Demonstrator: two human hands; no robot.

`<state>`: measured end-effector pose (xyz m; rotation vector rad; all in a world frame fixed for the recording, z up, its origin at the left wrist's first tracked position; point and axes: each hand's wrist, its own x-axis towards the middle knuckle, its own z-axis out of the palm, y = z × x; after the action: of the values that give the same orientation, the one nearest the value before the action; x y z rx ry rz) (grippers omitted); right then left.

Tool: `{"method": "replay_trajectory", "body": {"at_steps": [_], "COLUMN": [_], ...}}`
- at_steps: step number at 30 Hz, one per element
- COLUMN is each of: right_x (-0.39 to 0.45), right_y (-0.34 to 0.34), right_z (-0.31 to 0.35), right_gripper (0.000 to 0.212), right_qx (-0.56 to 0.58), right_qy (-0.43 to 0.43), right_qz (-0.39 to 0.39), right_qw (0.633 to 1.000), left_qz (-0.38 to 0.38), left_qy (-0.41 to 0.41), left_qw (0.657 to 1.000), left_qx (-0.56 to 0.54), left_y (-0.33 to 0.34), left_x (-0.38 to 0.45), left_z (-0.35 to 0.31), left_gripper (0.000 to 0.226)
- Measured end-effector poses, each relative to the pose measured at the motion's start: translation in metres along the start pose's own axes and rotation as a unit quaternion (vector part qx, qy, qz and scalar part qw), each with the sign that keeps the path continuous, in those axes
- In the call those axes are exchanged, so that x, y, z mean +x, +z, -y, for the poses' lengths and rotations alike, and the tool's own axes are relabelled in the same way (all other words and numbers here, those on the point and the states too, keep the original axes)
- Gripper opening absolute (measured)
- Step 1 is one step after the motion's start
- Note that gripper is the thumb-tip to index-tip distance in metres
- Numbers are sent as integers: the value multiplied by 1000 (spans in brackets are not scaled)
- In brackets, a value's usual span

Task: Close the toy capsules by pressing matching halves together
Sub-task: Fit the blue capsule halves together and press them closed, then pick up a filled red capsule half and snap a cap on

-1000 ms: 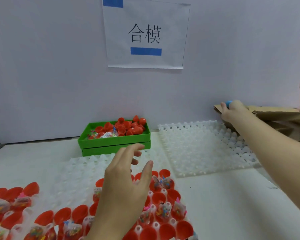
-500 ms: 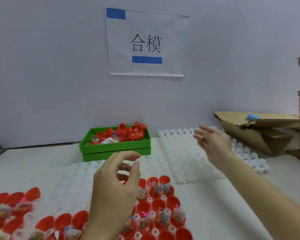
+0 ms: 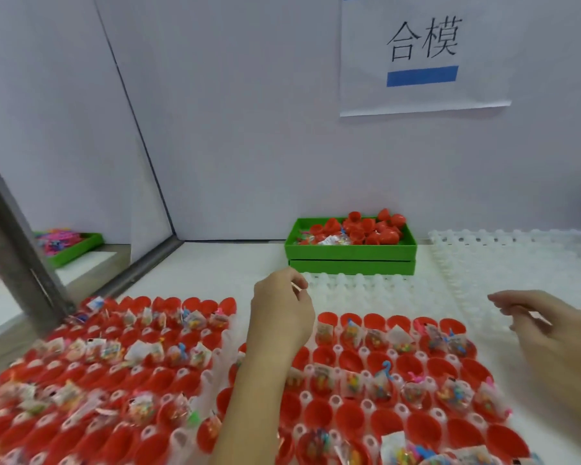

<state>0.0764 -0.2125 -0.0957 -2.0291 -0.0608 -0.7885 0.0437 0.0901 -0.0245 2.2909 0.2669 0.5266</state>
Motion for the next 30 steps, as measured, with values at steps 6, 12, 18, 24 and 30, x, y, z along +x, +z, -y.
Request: {"method": "replay_trajectory", "body": {"at_steps": [6,12,18,24,30], "right_x": [-2,10,28,39,42], "right_y": [-3,14,69,124,142], "right_z": [9,71,139,162,159], "right_gripper": [61,55,28,16,14], "right_qx": [17,36,-53,-214,-297], "right_qy": [-17,-133,-190,-172,-144], "right_qz": [19,110,346,495,529], "right_qw": [1000,984,917,824,782], "left_qz": [100,212,235,240,211], "left_qy": [-42,-52,-69,-62,-73], "left_qw": [991,964,958,957,965], "left_qx": [76,151,148,153,139], "left_y": [-3,-4,-11,-8,-2], "left_x": [-7,-13,-14,-13,-8], "left_z": [-5,-12,-16,-11,-3], "left_gripper": [19,40,54,36,29]}}
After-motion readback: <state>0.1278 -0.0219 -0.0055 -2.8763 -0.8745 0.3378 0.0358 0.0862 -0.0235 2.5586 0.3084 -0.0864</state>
